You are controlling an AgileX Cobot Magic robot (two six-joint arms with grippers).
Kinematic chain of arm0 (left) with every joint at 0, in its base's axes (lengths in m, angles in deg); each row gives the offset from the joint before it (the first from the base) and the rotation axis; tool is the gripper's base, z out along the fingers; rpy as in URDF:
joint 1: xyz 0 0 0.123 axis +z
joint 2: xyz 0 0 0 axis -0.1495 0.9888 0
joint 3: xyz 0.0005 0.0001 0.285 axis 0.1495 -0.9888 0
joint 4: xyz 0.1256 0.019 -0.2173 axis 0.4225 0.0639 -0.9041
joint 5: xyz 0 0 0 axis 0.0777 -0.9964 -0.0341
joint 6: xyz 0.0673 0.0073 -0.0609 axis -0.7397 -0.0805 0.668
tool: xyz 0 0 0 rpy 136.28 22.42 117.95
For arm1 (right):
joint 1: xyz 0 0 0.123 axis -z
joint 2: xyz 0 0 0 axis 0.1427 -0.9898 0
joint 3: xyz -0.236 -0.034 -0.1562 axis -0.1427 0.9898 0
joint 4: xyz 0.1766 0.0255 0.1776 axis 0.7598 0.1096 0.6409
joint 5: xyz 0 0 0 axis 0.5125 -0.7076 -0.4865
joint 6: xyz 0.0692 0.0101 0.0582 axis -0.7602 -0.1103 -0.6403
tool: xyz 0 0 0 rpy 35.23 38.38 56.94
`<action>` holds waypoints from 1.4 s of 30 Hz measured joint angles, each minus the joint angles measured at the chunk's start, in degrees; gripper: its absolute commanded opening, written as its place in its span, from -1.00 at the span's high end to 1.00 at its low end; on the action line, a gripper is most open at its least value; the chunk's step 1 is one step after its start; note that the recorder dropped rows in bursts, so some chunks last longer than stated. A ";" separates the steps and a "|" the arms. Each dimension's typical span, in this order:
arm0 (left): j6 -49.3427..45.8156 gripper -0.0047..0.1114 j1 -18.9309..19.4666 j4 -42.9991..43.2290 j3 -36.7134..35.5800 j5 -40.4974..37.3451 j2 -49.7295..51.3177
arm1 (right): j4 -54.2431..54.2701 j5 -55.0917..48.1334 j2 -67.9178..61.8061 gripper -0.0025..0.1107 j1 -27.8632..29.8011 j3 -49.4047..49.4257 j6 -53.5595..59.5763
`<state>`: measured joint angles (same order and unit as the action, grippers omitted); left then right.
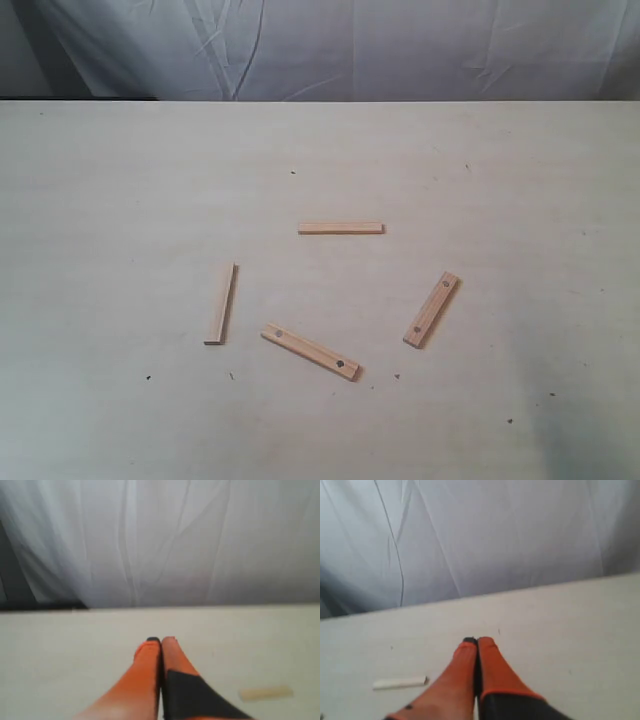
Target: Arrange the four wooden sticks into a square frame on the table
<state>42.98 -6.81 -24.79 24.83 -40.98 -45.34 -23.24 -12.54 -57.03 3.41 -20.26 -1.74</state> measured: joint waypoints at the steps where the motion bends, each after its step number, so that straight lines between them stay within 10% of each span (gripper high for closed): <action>1: -0.25 0.92 0.00 1.66 6.23 -7.86 10.70 | 0.00 -7.08 -8.58 0.97 0.00 -6.35 0.00; 12: -0.42 0.92 0.00 -2.41 12.65 -16.02 47.96 | 11.16 -13.59 -52.10 0.97 -0.70 -21.46 -0.32; 24: -0.42 0.92 0.00 -5.89 12.75 -15.24 52.67 | -16.98 -29.47 -85.55 0.94 -23.92 -48.12 -50.24; 30: -0.42 0.92 0.00 -7.97 12.75 -14.75 52.67 | -18.95 -31.23 -90.97 0.07 -26.58 -48.33 -58.62; 42: -0.42 0.92 -8.76 -7.85 12.75 -11.00 52.76 | -19.94 -25.94 -95.66 0.26 -26.58 -46.45 -62.95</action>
<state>42.56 -15.57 -32.64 37.58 -51.97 7.42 -43.18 -38.48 -152.69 -23.16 -66.71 -64.69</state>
